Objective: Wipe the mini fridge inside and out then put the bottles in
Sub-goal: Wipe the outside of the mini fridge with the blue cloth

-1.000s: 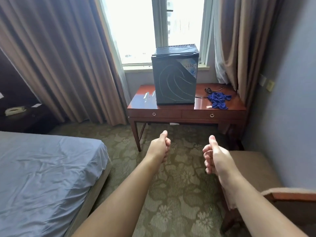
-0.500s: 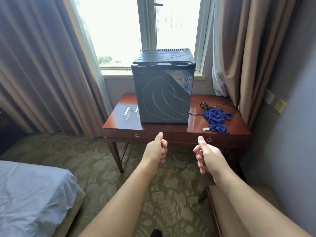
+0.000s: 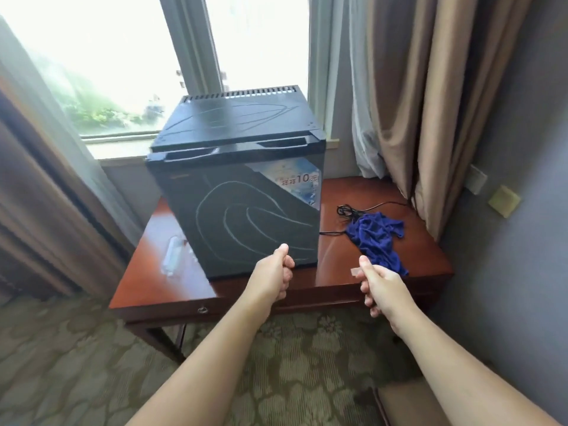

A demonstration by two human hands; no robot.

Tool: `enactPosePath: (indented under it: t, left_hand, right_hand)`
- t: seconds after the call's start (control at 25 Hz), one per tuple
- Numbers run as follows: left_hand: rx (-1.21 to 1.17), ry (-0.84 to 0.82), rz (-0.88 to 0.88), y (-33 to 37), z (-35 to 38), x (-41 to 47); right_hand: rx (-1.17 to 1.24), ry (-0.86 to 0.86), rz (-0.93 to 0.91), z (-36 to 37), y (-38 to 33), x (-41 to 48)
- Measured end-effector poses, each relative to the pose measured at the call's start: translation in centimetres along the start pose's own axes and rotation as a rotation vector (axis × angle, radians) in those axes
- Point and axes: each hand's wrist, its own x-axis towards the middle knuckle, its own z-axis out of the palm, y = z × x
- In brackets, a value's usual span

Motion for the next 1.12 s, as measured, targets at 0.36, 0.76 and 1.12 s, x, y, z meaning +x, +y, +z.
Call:
enactPosePath:
  t: [0.36, 0.76, 1.12]
  left_hand:
    - [0.319, -0.100, -0.172, 1.7, 16.6, 18.0]
    - [0.498, -0.062, -0.268, -4.0, 27.7, 36.5]
    - [0.671, -0.116, -0.137, -3.8, 29.0, 37.1]
  right_hand:
    - [-0.203, 0.091, 0.051, -5.1, 4.7, 22.3]
    - [-0.651, -0.150, 0.045, -6.3, 10.1, 35.9]
    - [-0.436, 0.122, -0.070, -7.5, 11.7, 37.0]
